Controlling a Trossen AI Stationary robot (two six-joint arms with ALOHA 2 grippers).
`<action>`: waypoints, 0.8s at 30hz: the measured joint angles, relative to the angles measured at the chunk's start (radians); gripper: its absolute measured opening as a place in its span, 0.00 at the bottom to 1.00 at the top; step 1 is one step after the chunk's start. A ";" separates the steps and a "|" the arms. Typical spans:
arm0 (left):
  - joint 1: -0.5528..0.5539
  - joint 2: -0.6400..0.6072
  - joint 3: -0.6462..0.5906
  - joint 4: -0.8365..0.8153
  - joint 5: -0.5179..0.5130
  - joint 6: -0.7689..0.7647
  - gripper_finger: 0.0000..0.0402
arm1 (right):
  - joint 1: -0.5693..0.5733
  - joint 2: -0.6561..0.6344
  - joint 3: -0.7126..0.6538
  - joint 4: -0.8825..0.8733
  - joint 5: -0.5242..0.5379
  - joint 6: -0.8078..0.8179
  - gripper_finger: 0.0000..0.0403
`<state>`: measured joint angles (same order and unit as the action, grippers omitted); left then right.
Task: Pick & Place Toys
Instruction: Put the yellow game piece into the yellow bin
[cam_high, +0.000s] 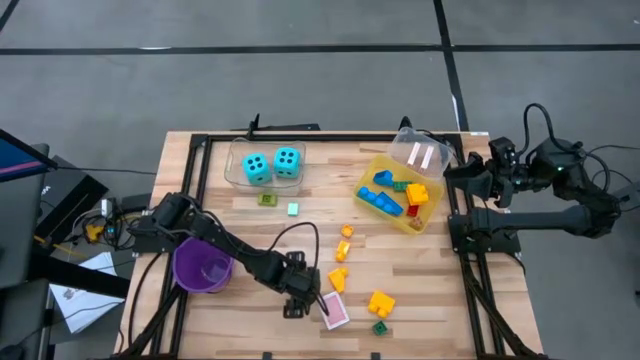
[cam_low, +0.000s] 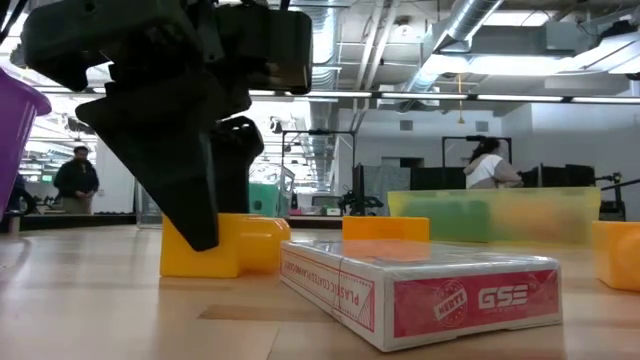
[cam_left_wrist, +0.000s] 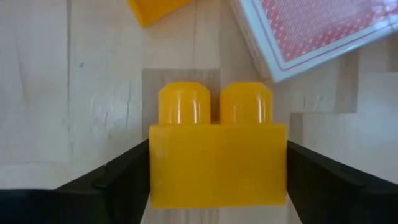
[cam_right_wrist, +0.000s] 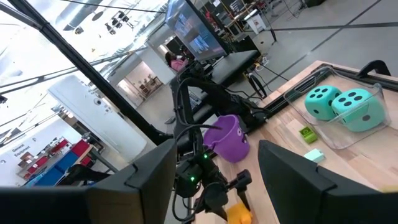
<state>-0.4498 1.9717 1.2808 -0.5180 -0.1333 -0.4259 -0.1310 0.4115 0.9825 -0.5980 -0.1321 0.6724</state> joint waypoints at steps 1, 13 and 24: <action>0.002 -0.001 0.000 -0.007 0.000 0.000 0.74 | 0.000 0.000 0.000 0.000 0.000 0.000 0.54; 0.040 -0.026 -0.001 -0.037 -0.043 -0.032 0.72 | 0.000 0.001 0.000 0.000 0.006 0.040 0.54; 0.158 -0.259 0.000 -0.060 -0.332 0.081 0.72 | 0.000 0.090 0.000 -0.033 0.111 0.131 0.54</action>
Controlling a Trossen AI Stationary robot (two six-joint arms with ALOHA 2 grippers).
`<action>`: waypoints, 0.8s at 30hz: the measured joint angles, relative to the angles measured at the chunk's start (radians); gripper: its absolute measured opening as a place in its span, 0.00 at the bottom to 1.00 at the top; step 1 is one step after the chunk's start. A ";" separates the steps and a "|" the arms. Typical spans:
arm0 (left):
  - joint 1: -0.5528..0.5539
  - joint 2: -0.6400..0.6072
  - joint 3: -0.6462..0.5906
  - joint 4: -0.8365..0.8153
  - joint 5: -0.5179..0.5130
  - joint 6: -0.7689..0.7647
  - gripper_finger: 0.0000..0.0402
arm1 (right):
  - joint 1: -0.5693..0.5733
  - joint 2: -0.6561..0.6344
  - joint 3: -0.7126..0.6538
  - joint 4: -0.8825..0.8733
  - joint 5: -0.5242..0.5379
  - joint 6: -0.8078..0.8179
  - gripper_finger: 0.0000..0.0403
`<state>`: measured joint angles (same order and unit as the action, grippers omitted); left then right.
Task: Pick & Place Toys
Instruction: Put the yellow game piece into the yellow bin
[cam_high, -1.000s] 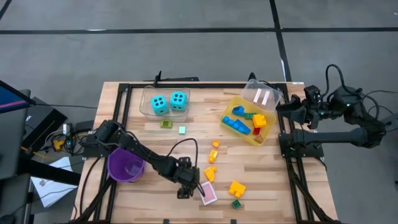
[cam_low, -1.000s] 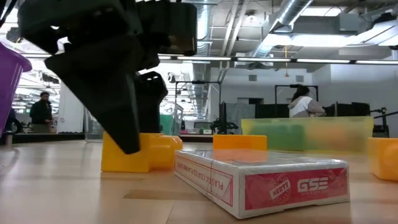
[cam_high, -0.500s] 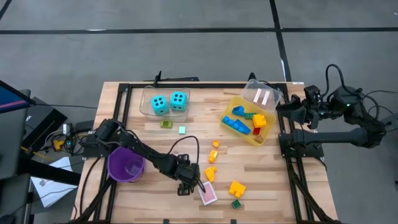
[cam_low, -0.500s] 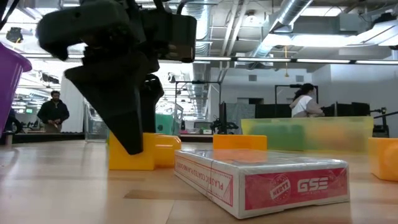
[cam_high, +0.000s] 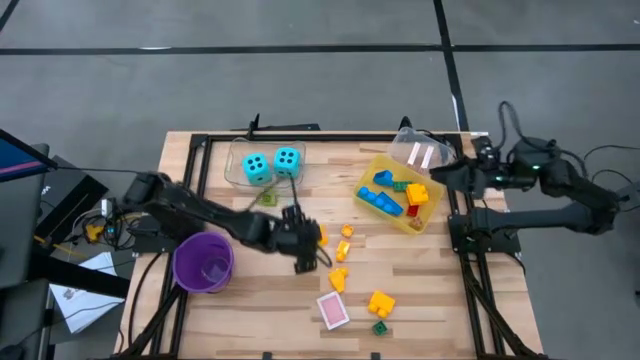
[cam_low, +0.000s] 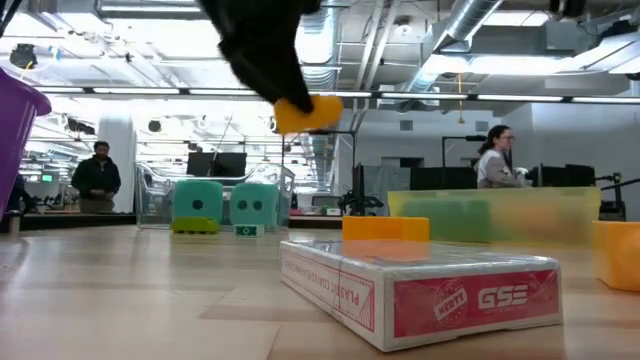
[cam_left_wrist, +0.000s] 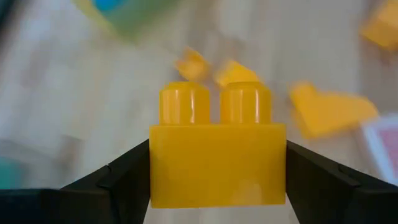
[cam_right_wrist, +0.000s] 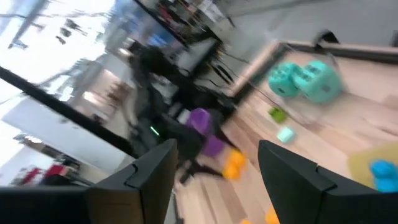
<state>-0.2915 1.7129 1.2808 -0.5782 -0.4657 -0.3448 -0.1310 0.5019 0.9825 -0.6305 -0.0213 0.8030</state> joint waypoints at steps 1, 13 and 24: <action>0.016 -0.021 0.000 0.003 -0.023 0.022 0.72 | 0.000 0.016 0.000 -0.010 0.004 0.005 0.54; 0.176 -0.157 0.000 0.157 -0.068 0.330 0.72 | -0.003 0.282 0.000 0.068 0.043 0.119 0.54; 0.186 -0.156 0.000 0.182 -0.069 0.369 0.72 | -0.036 0.667 0.073 0.278 -0.112 0.167 0.55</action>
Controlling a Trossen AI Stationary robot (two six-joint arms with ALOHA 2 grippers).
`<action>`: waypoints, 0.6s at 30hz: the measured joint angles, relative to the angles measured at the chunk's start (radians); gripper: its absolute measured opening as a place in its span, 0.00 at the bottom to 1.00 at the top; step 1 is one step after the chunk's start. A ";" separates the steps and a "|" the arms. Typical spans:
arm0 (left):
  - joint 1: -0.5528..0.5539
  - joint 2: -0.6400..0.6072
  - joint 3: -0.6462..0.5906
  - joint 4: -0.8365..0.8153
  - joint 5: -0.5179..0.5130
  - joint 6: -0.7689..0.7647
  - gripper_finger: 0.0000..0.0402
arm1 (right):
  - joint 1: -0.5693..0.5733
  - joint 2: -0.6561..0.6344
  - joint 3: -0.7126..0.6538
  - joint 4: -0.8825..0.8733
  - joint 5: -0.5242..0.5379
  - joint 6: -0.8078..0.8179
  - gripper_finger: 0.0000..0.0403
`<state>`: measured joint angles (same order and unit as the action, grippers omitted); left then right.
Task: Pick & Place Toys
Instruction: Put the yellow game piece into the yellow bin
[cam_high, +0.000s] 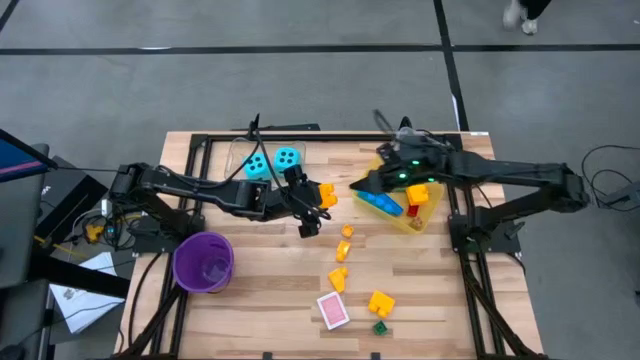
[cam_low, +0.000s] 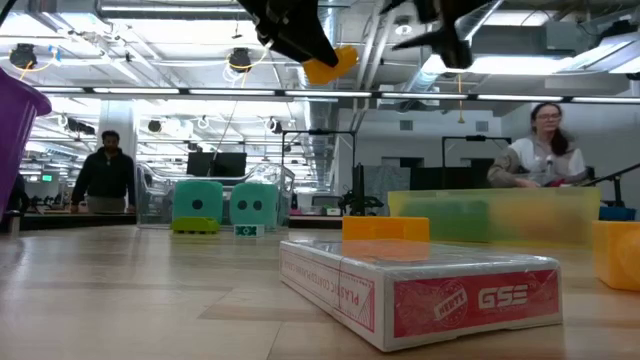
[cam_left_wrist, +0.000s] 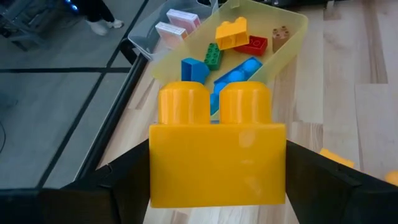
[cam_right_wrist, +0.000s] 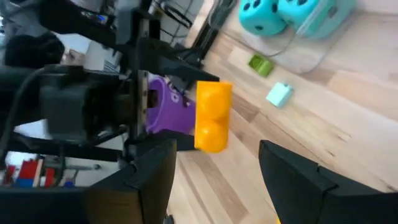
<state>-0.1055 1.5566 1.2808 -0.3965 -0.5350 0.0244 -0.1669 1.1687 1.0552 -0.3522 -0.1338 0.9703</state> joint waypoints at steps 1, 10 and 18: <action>-0.001 0.000 0.000 0.003 0.000 0.001 0.72 | 0.000 0.031 0.018 0.001 -0.008 0.000 0.55; -0.028 -0.007 0.000 0.012 -0.003 0.003 0.72 | 0.016 0.241 0.159 -0.009 -0.086 -0.010 0.59; -0.037 -0.034 0.001 0.043 -0.022 0.006 0.72 | 0.036 0.335 0.221 -0.037 -0.158 -0.019 0.59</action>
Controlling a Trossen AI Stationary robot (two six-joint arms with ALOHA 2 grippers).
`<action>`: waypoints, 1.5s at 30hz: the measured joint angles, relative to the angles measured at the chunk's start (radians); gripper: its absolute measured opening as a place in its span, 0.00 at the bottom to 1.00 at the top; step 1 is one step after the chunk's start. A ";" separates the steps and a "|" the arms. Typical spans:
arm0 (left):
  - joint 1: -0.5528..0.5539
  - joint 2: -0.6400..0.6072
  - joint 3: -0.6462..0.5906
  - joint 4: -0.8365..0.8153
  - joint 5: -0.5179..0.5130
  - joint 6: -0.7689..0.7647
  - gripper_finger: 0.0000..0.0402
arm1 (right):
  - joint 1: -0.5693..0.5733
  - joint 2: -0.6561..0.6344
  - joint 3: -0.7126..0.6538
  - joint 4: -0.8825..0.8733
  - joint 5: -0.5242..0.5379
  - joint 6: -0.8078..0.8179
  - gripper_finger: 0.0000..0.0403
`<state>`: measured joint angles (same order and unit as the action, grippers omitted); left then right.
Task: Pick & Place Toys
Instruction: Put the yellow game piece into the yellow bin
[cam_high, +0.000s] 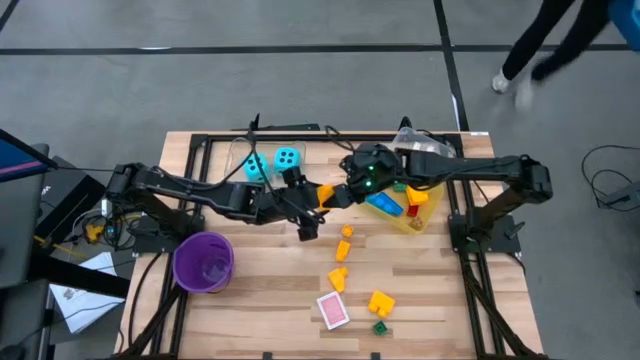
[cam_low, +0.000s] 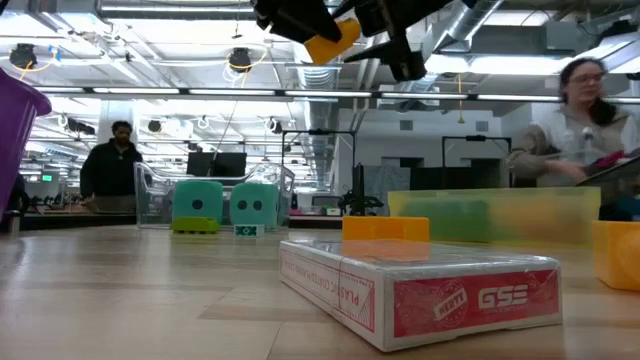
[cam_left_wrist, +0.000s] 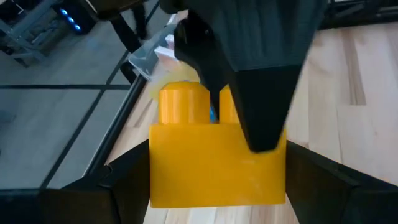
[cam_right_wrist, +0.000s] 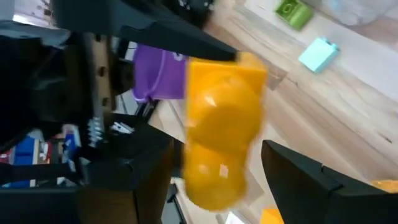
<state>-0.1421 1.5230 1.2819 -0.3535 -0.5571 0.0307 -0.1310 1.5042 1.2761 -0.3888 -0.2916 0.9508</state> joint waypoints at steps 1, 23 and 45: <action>0.000 0.000 0.000 0.005 0.000 0.000 0.72 | 0.003 0.009 0.009 0.003 0.000 0.000 0.59; -0.024 0.002 -0.001 0.064 -0.002 -0.005 0.72 | 0.011 0.023 0.038 0.005 0.029 -0.004 0.33; -0.034 -0.133 0.000 -0.191 -0.040 -0.219 0.88 | -0.121 -0.052 0.037 -0.443 0.142 -0.206 0.33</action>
<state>-0.1757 1.3905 1.2816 -0.5448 -0.5970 -0.1883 -0.2518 1.4518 1.3132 -0.8318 -0.1493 0.7446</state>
